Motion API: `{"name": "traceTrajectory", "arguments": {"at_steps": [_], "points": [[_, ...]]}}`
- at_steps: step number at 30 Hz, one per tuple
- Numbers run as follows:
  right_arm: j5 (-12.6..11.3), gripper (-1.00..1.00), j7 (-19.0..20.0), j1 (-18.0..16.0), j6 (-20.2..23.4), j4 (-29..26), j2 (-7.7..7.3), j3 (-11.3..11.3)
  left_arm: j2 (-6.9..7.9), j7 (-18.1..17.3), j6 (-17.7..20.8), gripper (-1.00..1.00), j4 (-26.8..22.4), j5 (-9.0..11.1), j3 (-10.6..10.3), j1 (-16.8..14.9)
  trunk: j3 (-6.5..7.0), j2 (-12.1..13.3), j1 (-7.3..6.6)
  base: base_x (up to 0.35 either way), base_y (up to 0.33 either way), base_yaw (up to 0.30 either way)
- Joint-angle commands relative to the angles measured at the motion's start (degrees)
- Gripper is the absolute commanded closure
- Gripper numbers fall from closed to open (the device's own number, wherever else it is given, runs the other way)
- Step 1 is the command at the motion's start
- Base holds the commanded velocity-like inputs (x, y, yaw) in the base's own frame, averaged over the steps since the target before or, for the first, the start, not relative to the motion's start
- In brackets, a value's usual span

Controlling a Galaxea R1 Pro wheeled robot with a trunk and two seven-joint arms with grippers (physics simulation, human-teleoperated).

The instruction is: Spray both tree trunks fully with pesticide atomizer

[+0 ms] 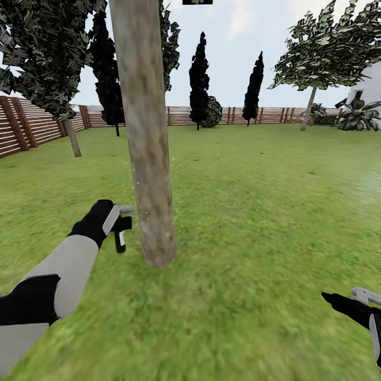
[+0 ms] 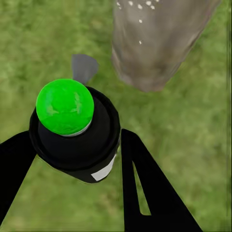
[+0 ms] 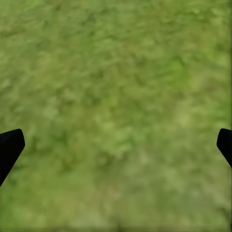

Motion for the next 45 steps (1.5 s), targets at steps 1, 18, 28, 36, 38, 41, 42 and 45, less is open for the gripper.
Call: {"name": "traceTrajectory", "arguments": {"at_steps": [1, 18, 28, 36, 38, 41, 42, 45], "points": [[0.6, -1.0, 0.5, -0.1, 0.2, -0.1, 0.02, -0.2, -0.31, 0.6, 0.9, 1.0, -0.1, 0.3, 0.1, -1.2, -0.06, 0.0, -0.01, 0.0, 0.0, -0.009], [0.6, -1.0, 0.6, -0.1, 0.2, -0.1, -0.03, -0.2, -4.31, 0.9, 3.9, 1.0, 0.5, 0.4, 0.2, -17.8, -0.06, 0.0, -0.01, 0.0, 0.0, 0.0], [0.6, -1.0, 0.5, -0.1, 0.2, -0.1, -0.06, -0.2, -4.29, 1.0, 4.0, 1.0, 4.7, 0.3, 0.4, -21.8, -0.06, 0.0, -0.01, 0.0, 0.0, 0.0], [0.6, -1.0, 0.6, -0.1, 0.2, -0.1, -0.01, -0.2, -1.66, 0.8, 3.5, 1.0, 16.7, 0.2, 0.2, -21.3, -0.06, 0.0, -0.01, 0.0, 0.0, 0.0], [0.6, -1.0, 0.6, -0.1, 0.2, -0.1, 0.02, -0.2, -0.64, 0.6, 2.6, 1.0, 20.8, 0.2, 0.2, -21.2, -0.06, 0.0, -0.01, 0.0, 0.0, 0.0], [0.6, -1.0, 0.6, -0.1, 0.2, -0.1, 0.0, -0.2, -0.2, 0.6, -1.6, 1.0, 24.7, 0.2, 0.2, -19.1, -0.06, 0.0, -0.01, 0.0, 0.0, 0.0], [0.6, -1.0, 0.6, -0.1, 0.2, -0.1, 0.02, -0.2, -0.17, 0.6, -2.4, 1.0, 25.0, 0.1, 0.2, -17.7, -0.06, 0.0, -0.01, 0.0, 0.0, 0.0], [0.6, -1.0, 0.7, -0.1, 0.2, -0.1, -0.03, -0.2, -0.15, 0.6, -7.5, 1.0, 25.3, 0.2, 0.2, -14.3, -0.06, 0.0, -0.01, 0.0, 0.0, 0.0]]}}
